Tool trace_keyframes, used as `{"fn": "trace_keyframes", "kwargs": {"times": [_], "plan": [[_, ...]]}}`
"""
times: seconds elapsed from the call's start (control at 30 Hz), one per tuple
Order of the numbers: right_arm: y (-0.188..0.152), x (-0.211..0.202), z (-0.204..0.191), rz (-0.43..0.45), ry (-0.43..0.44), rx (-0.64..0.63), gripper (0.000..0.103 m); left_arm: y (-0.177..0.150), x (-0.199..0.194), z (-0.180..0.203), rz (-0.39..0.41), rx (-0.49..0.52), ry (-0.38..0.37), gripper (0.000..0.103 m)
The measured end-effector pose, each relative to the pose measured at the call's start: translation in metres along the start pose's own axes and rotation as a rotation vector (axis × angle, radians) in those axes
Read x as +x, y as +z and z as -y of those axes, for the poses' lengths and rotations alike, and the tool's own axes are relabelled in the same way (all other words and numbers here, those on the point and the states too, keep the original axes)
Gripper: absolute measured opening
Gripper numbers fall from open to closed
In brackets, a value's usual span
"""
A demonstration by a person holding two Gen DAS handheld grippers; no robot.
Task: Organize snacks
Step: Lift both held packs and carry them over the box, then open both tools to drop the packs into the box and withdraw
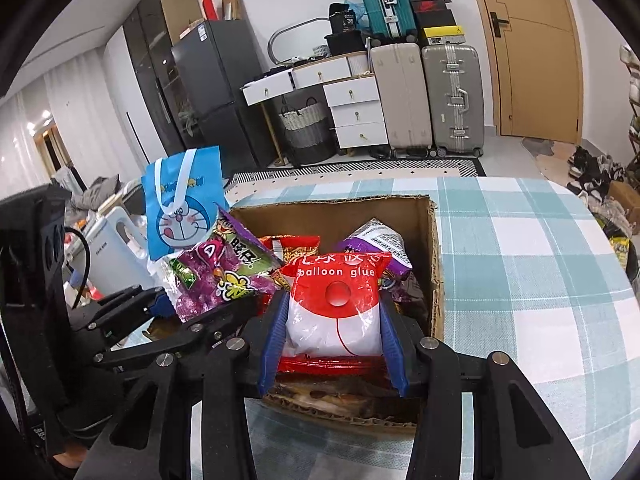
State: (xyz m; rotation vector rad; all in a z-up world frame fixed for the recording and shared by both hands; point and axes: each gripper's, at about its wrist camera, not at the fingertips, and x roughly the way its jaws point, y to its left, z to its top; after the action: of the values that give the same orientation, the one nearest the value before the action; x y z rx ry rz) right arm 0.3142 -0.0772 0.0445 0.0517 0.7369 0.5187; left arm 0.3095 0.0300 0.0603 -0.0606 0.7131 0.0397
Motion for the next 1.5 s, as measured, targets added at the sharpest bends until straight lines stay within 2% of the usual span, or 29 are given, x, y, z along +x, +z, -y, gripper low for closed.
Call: {"fn": "trace_keyframes", "kwargs": {"times": [0.37, 0.6, 0.63, 0.7, 0.73, 0.77, 0.8, 0.87, 0.93, 1.1, 1.17, 1.27, 1.5], "plan": [[-0.001, -0.001, 0.001, -0.004, 0.009, 0.007, 0.044, -0.002, 0.009, -0.001, 0.0, -0.01, -0.007, 0.039], [-0.004, -0.016, 0.0, 0.032, 0.006, -0.007, 0.049, -0.002, 0.007, -0.004, -0.007, -0.026, -0.046, 0.042], [-0.005, -0.02, 0.0, 0.04, -0.002, -0.014, 0.049, -0.003, 0.004, -0.005, -0.006, -0.023, -0.037, 0.043], [-0.006, -0.026, 0.0, 0.05, -0.014, -0.023, 0.053, -0.003, -0.001, -0.008, 0.002, -0.022, -0.027, 0.055], [-0.007, -0.029, 0.0, 0.057, -0.016, -0.023, 0.055, -0.003, -0.005, -0.01, 0.013, -0.027, -0.038, 0.067], [-0.008, -0.033, 0.002, 0.065, -0.021, -0.02, 0.062, -0.003, -0.011, -0.013, 0.028, -0.033, -0.046, 0.076], [-0.009, -0.037, 0.003, 0.076, -0.027, -0.015, 0.069, -0.004, -0.015, -0.014, 0.042, -0.039, -0.04, 0.077], [-0.01, -0.043, 0.006, 0.093, -0.026, -0.005, 0.078, -0.005, -0.023, -0.014, 0.054, -0.04, -0.048, 0.08], [-0.011, -0.049, 0.006, 0.098, -0.01, -0.009, 0.082, -0.007, -0.029, -0.016, 0.057, -0.033, -0.036, 0.082], [-0.016, -0.061, -0.001, 0.121, -0.008, -0.039, 0.101, -0.011, -0.044, -0.02, 0.084, -0.038, -0.014, 0.087], [-0.019, -0.064, -0.004, 0.123, -0.006, -0.048, 0.102, -0.014, -0.055, -0.023, 0.1, -0.054, -0.011, 0.102], [-0.026, -0.069, -0.01, 0.155, -0.008, -0.073, 0.102, -0.02, -0.071, -0.029, 0.149, -0.077, -0.013, 0.103], [-0.043, -0.077, -0.017, 0.164, 0.012, -0.104, 0.102, -0.027, -0.092, -0.032, 0.162, -0.078, 0.003, 0.103]]}}
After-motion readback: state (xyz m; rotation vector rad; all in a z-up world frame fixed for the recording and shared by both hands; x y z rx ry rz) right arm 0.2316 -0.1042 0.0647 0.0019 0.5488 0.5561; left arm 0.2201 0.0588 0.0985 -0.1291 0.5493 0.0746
